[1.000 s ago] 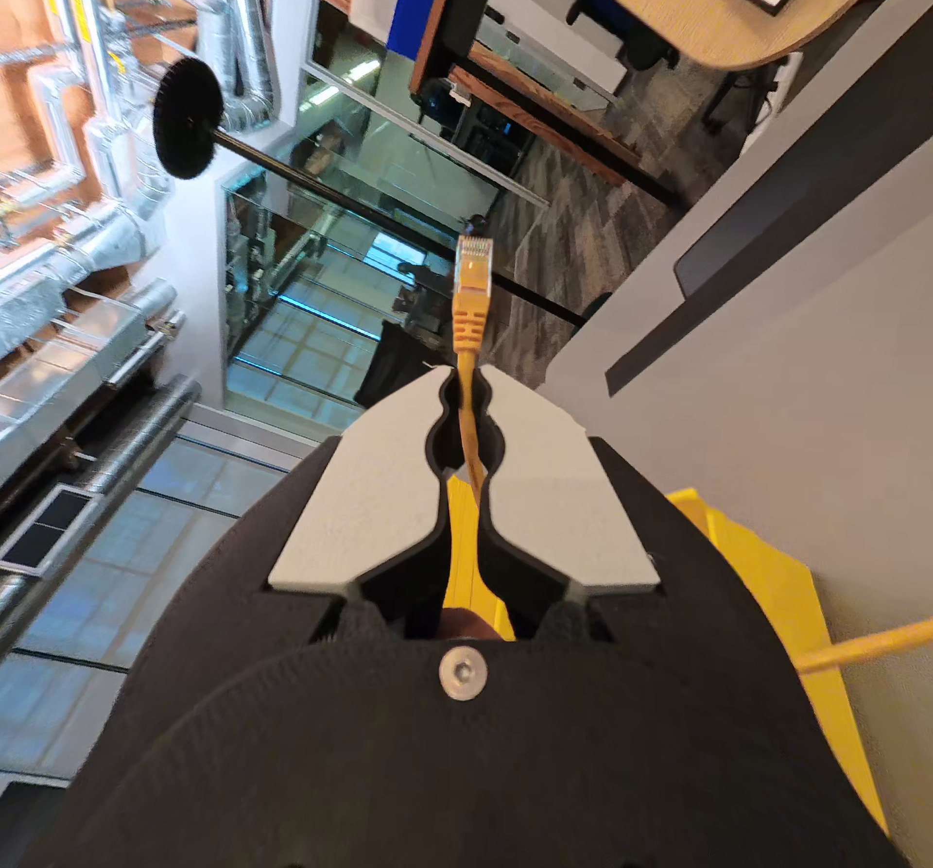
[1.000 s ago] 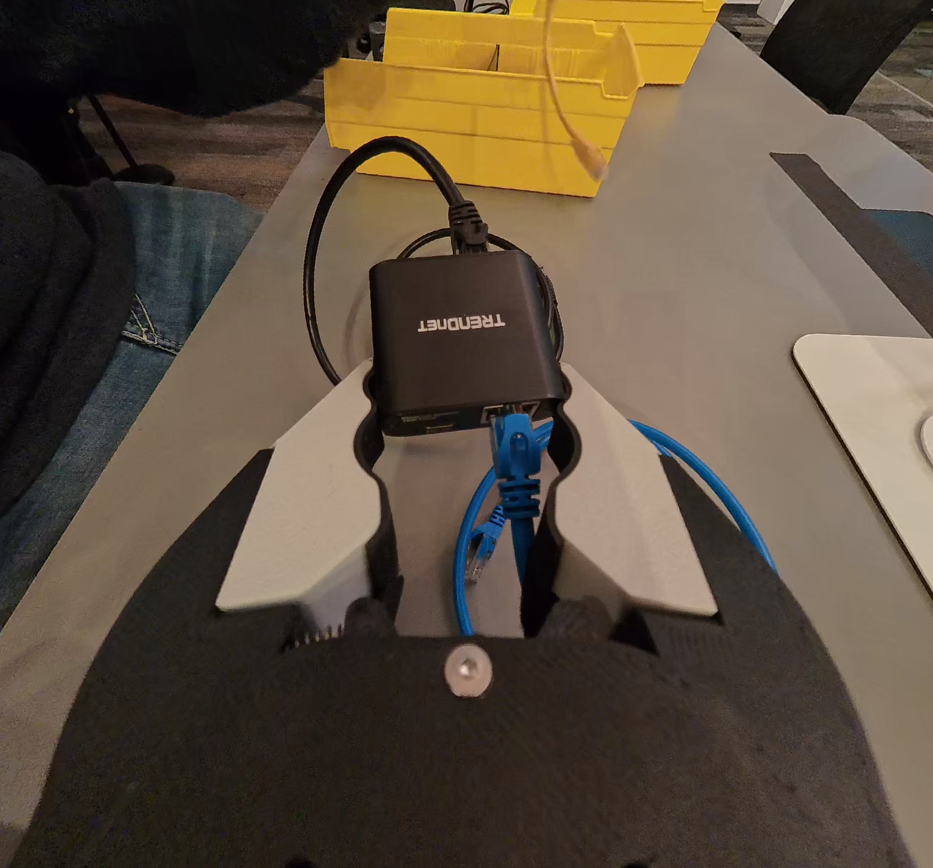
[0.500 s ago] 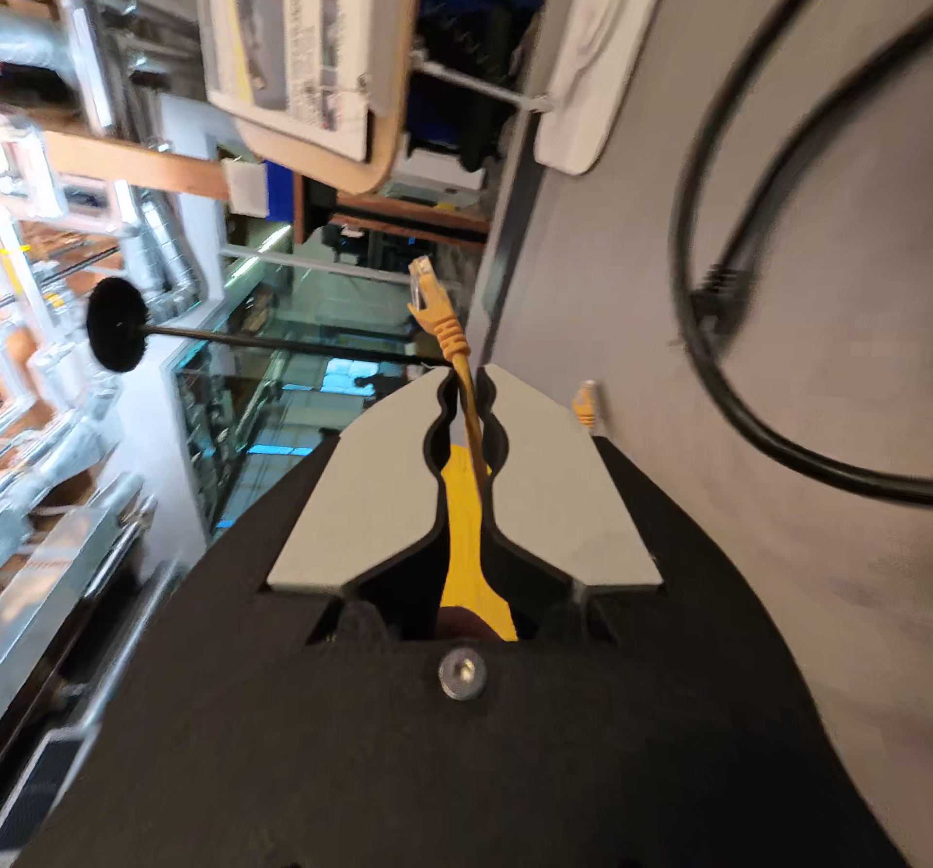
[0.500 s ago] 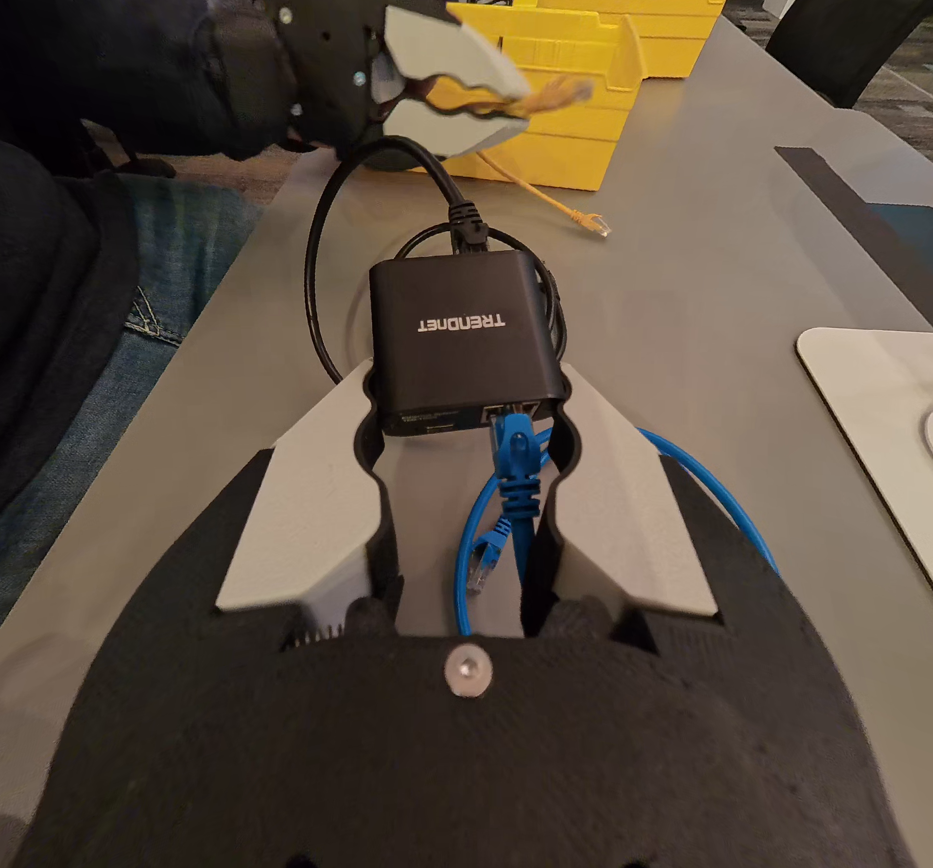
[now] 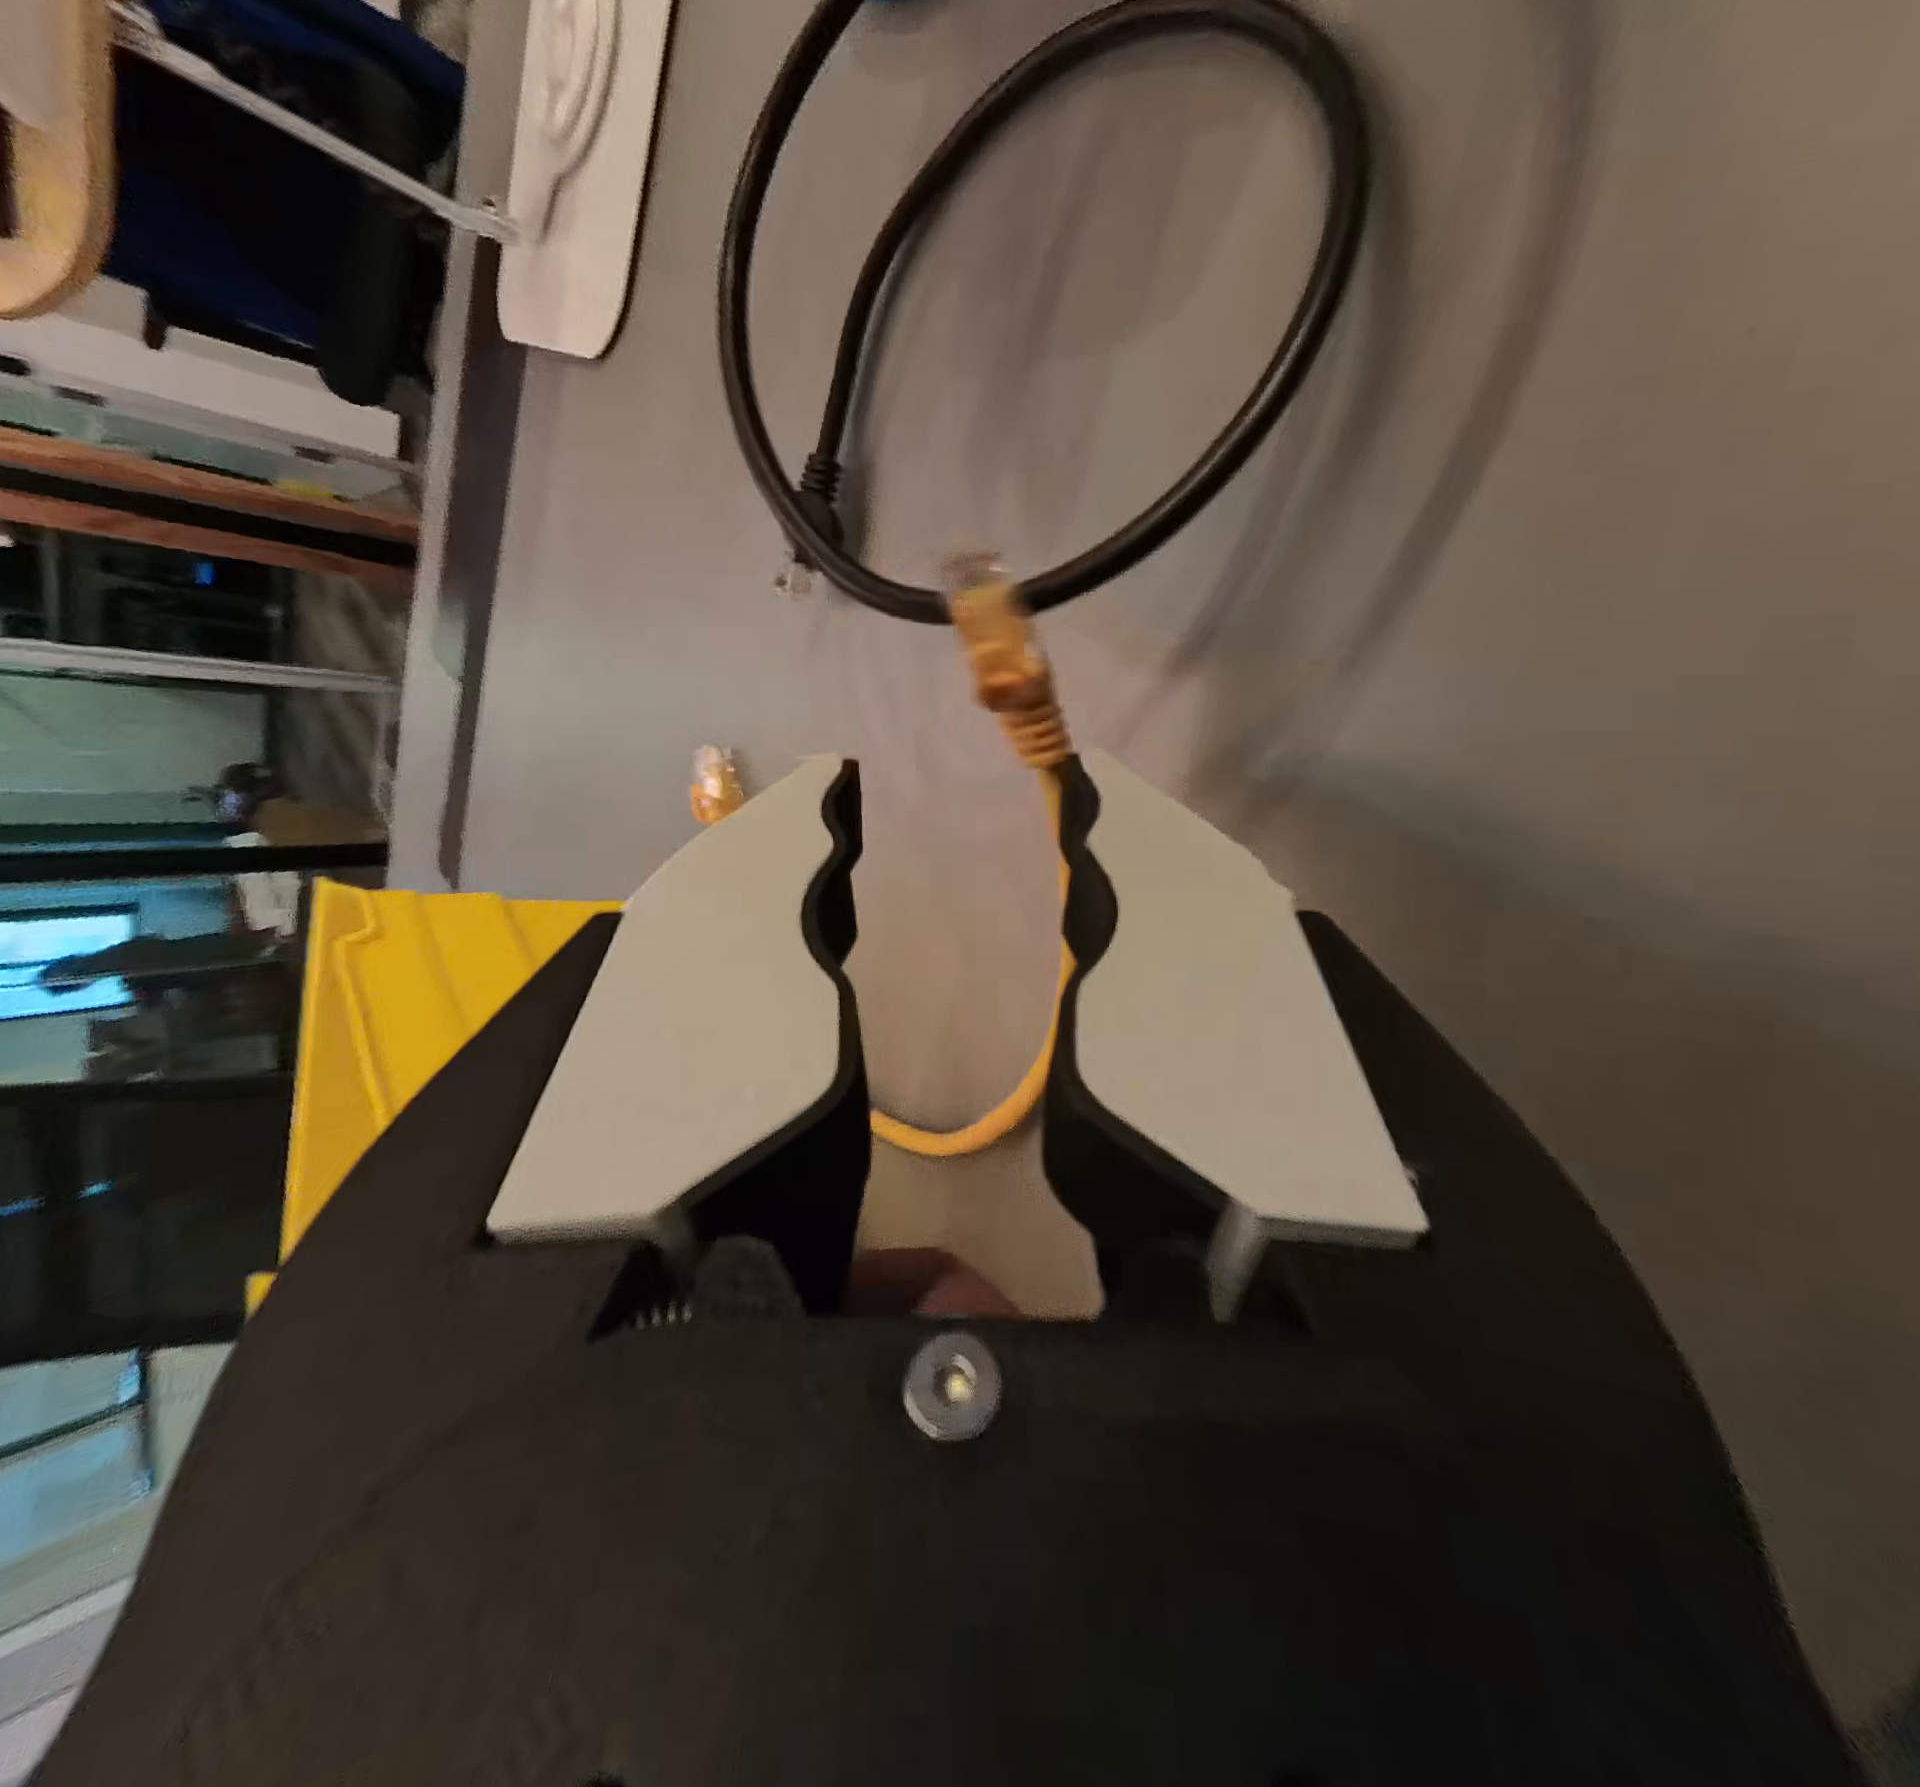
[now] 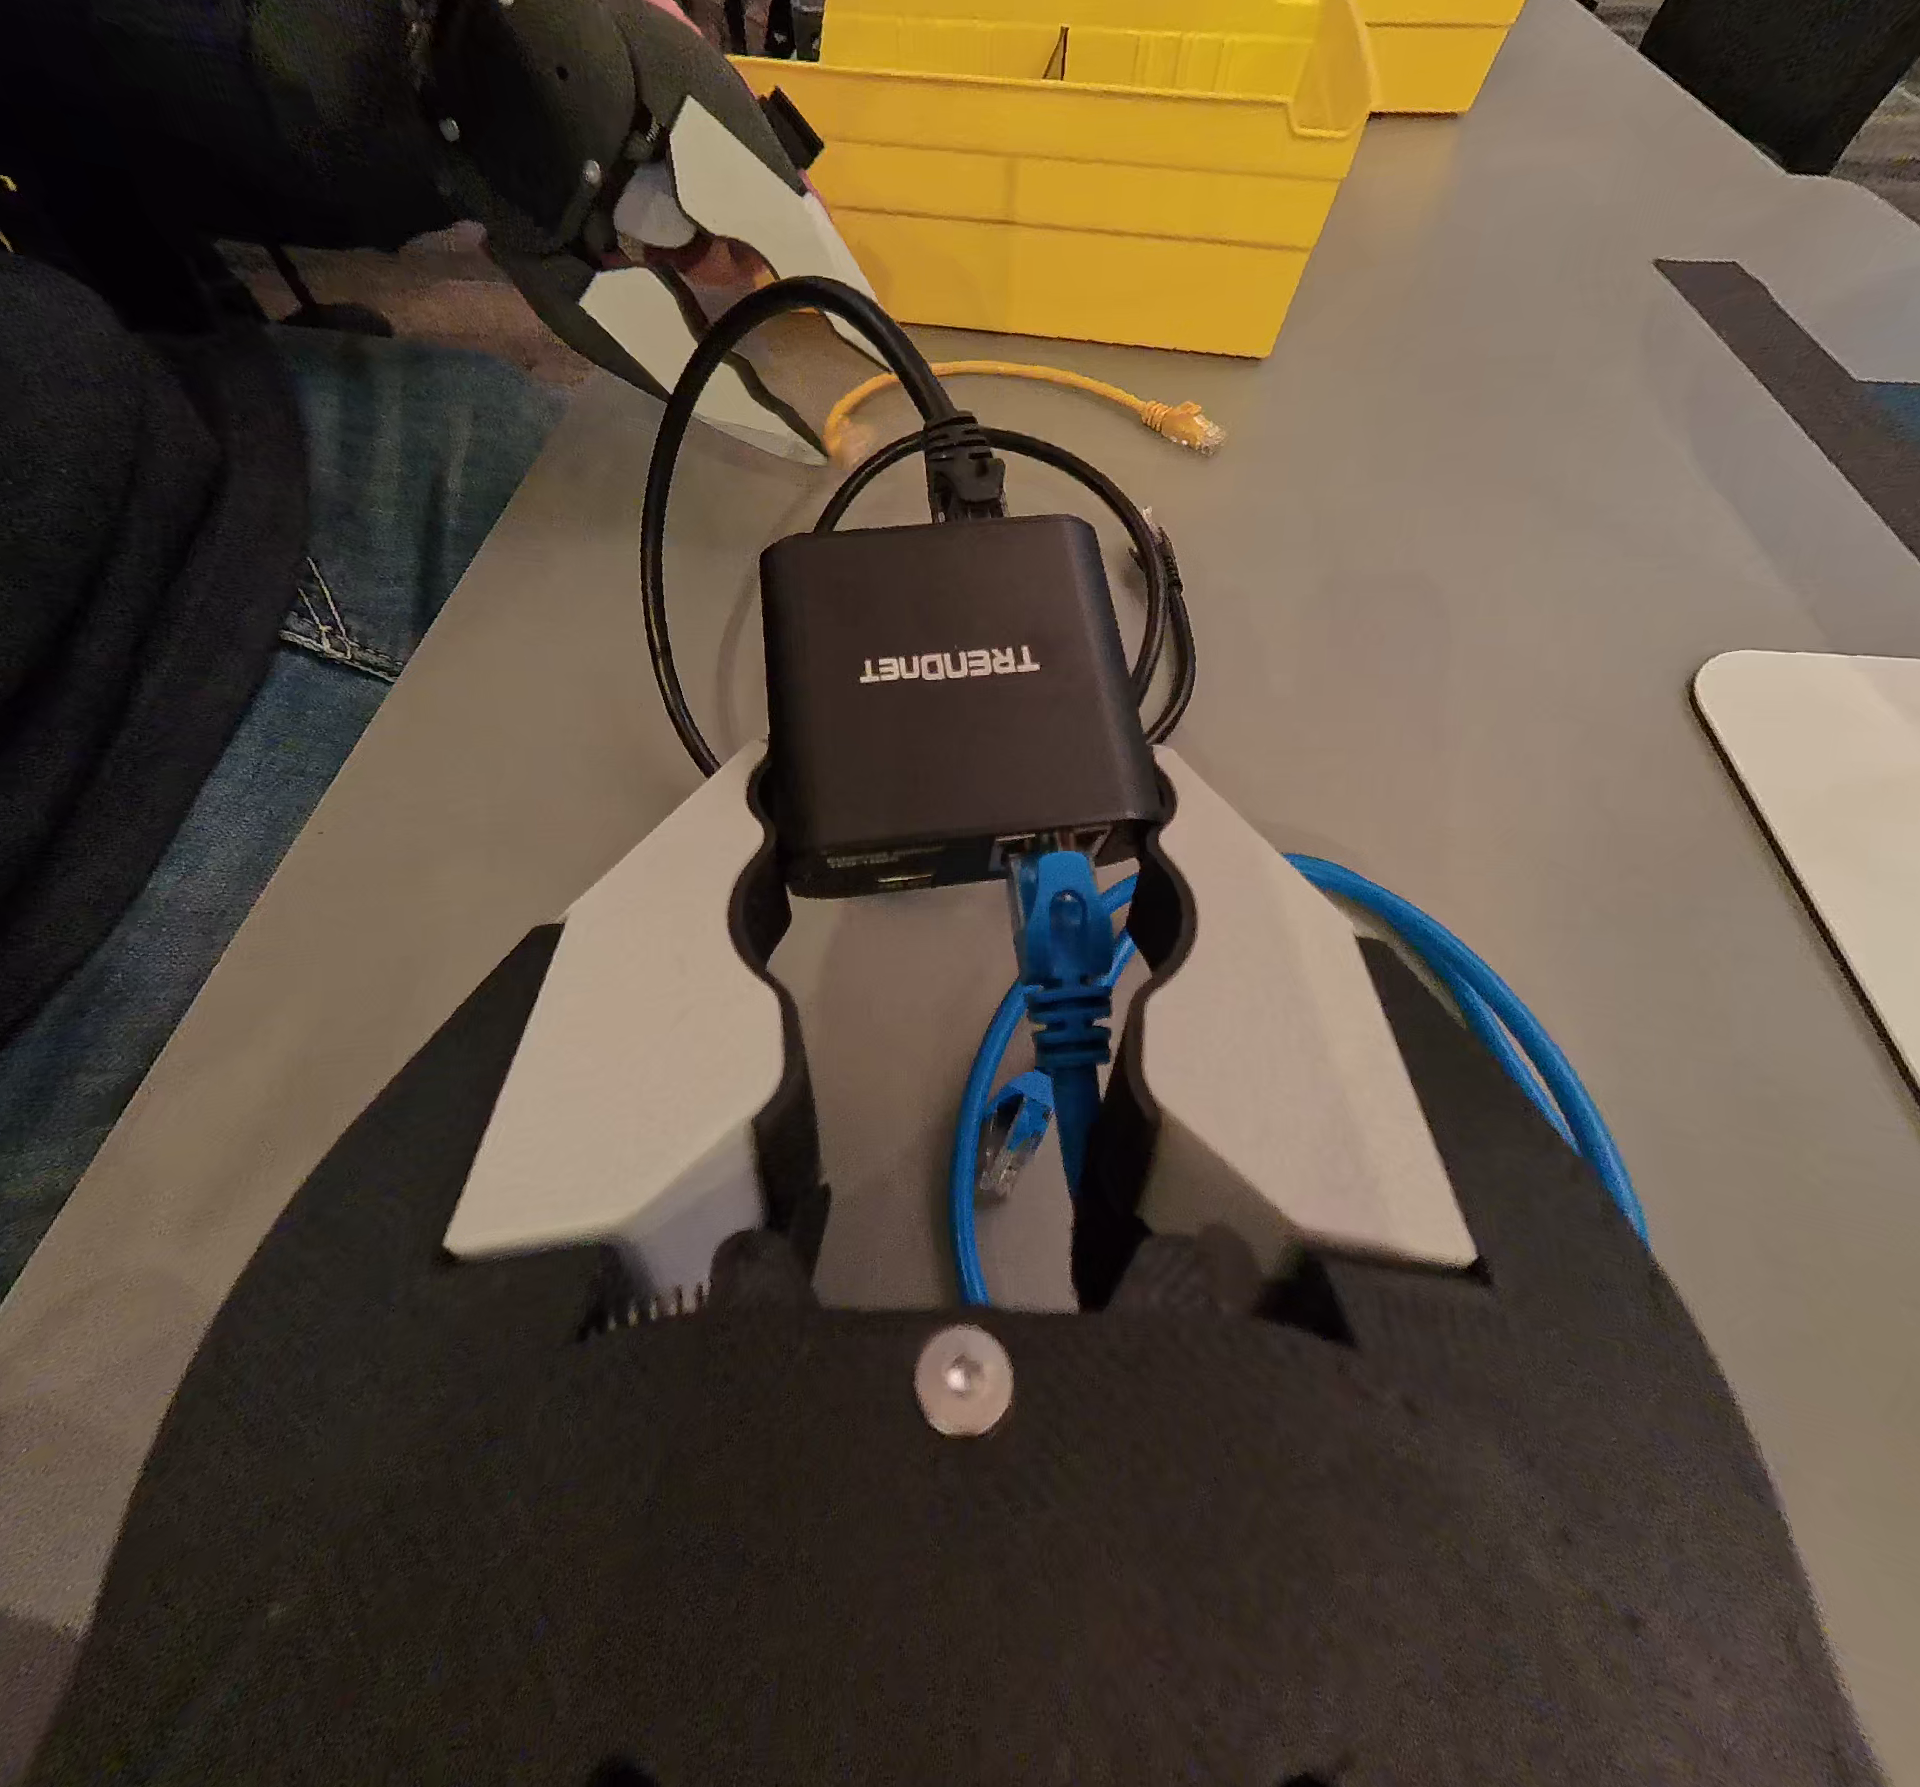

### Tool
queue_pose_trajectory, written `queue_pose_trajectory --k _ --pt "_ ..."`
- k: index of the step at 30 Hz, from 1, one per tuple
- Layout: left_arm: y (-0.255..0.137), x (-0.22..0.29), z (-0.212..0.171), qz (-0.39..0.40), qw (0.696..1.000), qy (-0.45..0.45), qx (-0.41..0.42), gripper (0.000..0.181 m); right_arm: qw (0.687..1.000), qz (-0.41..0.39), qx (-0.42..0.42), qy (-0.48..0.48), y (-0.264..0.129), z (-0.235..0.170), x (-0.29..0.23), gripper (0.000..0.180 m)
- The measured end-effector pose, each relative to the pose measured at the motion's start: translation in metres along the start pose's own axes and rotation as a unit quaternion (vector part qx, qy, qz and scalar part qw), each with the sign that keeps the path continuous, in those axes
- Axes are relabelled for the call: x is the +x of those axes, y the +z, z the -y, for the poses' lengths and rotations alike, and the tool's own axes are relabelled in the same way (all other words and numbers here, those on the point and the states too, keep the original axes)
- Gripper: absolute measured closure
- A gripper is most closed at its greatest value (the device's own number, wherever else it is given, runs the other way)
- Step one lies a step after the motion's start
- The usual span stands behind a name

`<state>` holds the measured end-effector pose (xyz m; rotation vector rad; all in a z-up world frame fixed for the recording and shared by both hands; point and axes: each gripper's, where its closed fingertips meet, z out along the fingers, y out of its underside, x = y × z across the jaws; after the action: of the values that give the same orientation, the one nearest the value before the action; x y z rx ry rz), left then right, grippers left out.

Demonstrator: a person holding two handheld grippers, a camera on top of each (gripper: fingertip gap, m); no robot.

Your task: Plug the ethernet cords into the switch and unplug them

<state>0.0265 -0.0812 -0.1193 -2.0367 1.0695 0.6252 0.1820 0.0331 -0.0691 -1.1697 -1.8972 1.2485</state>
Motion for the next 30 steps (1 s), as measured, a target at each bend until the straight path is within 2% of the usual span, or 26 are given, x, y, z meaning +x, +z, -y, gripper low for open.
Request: queue_pose_trajectory --k 5,9,13,17,23,27,30 --pt "-0.014 0.006 -0.008 -0.035 0.999 -0.029 0.01 0.123 1.0 0.004 -0.006 0.001 0.0 -0.005 0.0 0.114" --pt "-0.026 -0.014 -0.01 0.009 0.997 -0.072 0.019 0.126 1.0 0.01 -0.008 0.002 0.001 -0.007 -0.001 0.114" --pt "-0.023 -0.051 -0.002 0.092 0.991 -0.097 0.008 0.134 1.0 0.011 -0.009 0.002 0.002 -0.008 -0.002 0.115" --pt "0.003 -0.072 -0.013 0.124 0.984 -0.109 -0.063 0.142 1.0 0.009 -0.009 0.002 0.002 -0.008 -0.001 0.115" --pt "0.055 -0.082 -0.039 0.094 0.971 -0.191 -0.108 0.148 1.0 0.011 -0.01 -0.001 0.0 -0.009 -0.003 0.115" --pt "0.076 -0.086 -0.055 0.065 0.952 -0.266 -0.136 0.149 1.0 0.01 -0.012 0.001 -0.002 -0.01 -0.002 0.115" --pt "0.087 -0.079 -0.061 0.038 0.944 -0.289 -0.157 0.152 1.0 0.009 -0.017 0.002 -0.004 -0.012 -0.001 0.115"
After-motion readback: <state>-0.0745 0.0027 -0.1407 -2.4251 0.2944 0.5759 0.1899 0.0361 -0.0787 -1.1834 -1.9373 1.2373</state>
